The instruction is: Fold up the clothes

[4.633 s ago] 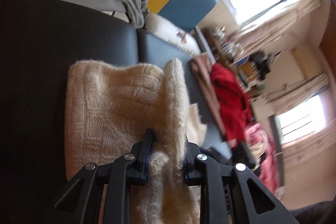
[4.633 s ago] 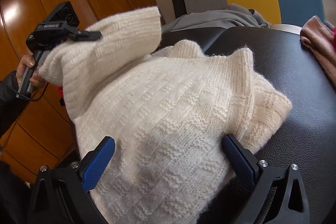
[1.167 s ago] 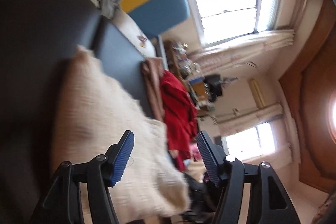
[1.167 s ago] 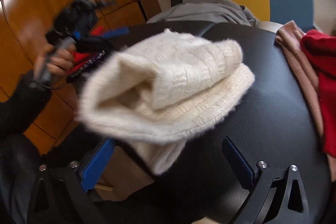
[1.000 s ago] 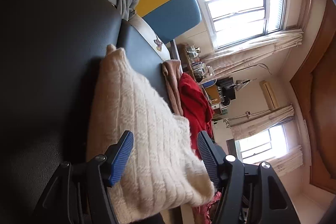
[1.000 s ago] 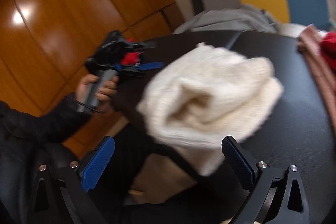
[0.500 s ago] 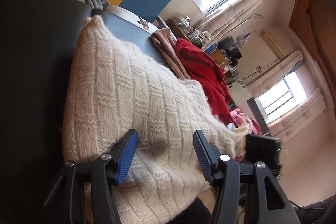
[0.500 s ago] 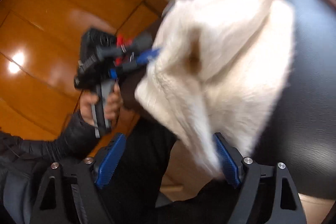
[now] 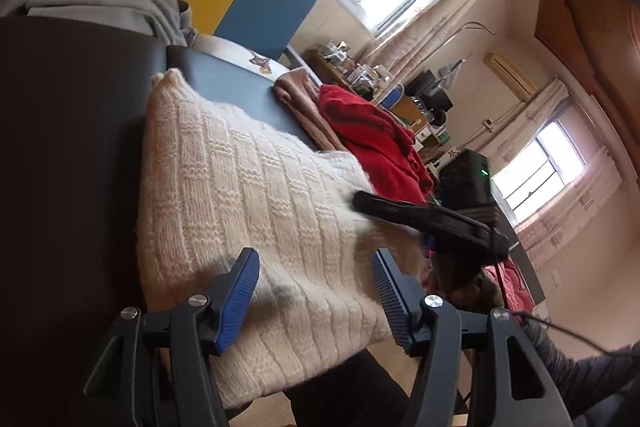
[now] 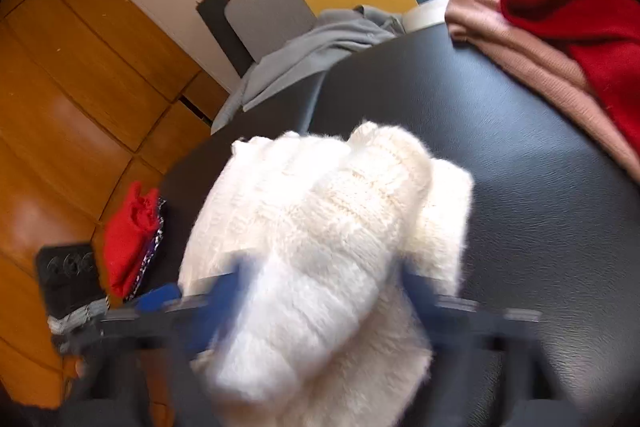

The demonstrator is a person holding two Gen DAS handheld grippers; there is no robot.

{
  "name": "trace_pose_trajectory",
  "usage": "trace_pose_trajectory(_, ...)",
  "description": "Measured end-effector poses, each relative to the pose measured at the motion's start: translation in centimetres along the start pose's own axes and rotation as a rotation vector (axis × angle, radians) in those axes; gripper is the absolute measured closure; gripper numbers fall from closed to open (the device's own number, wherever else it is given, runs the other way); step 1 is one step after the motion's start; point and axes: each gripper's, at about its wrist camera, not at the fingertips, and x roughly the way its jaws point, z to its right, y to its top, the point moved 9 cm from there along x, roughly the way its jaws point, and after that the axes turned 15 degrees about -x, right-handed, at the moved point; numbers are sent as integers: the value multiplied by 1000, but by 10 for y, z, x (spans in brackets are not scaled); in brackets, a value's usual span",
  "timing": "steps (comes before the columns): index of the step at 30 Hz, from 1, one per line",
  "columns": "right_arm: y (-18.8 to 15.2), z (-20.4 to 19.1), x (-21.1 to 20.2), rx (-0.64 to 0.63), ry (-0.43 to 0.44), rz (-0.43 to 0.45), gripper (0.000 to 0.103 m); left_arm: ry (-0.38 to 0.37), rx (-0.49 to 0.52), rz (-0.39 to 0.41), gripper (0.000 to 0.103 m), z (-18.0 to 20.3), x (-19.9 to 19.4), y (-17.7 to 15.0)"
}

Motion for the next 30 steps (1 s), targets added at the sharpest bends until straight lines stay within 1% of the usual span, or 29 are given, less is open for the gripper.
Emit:
trace_pose_trajectory(1,0,-3,1,-25,-23,-15,68,-3,13,-4,43,1,0,-2)
trace_pose_trajectory(2,3,-9,0,-88,-58,-26,72,-7,24,-12,43,1,0,-4)
trace_pose_trajectory(3,8,-16,-3,-151,-92,-32,81,-1,37,-23,43,1,2,-6)
trace_pose_trajectory(4,20,-26,-12,-216,-125,-18,85,12,53,-38,43,0,6,-9)
trace_pose_trajectory(5,34,-34,-21,-274,-158,2,86,25,67,-56,43,-1,10,-13)
trace_pose_trajectory(6,50,-37,-31,-313,-190,41,86,38,82,-73,43,-2,13,-17)
trace_pose_trajectory(7,60,-34,-37,-345,-234,55,86,54,84,-96,43,-6,19,-22)
trace_pose_trajectory(8,58,-22,-33,-356,-285,29,86,72,76,-123,43,-12,25,-28)
trace_pose_trajectory(11,15,32,12,-290,-354,-180,86,101,86,-139,43,-14,31,-37)
trace_pose_trajectory(12,0,43,24,-280,-357,-213,86,110,92,-140,43,-13,32,-40)
trace_pose_trajectory(13,-9,51,28,-259,-343,-190,86,118,97,-142,43,-13,33,-43)
trace_pose_trajectory(14,-9,55,24,-223,-319,-139,86,126,103,-144,43,-13,34,-45)
trace_pose_trajectory(16,-10,67,19,-152,-307,-116,72,131,112,-142,43,-7,34,-43)
trace_pose_trajectory(17,-9,69,15,-128,-300,-101,61,126,112,-138,43,-3,34,-39)
trace_pose_trajectory(18,-3,60,5,-146,-293,-76,58,120,115,-126,43,1,32,-35)
trace_pose_trajectory(21,15,33,-24,-201,-272,1,59,74,104,-74,43,11,21,-17)
trace_pose_trajectory(23,27,12,-43,-246,-250,54,59,73,95,-46,43,12,17,-7)
trace_pose_trajectory(24,29,-11,-49,-301,-204,78,59,78,91,-33,43,12,15,-2)
trace_pose_trajectory(25,25,-33,-50,-357,-152,82,59,85,87,-23,43,11,15,3)
trace_pose_trajectory(26,21,-54,-50,-411,-102,79,59,92,79,-17,43,9,15,7)
trace_pose_trajectory(27,10,-66,-43,-454,-69,49,62,91,69,-14,43,6,15,8)
trace_pose_trajectory(29,-26,-67,-20,-540,-109,-72,63,90,56,-25,42,0,17,6)
trace_pose_trajectory(30,-48,-48,-9,-546,-180,-141,63,101,57,-47,43,-4,23,2)
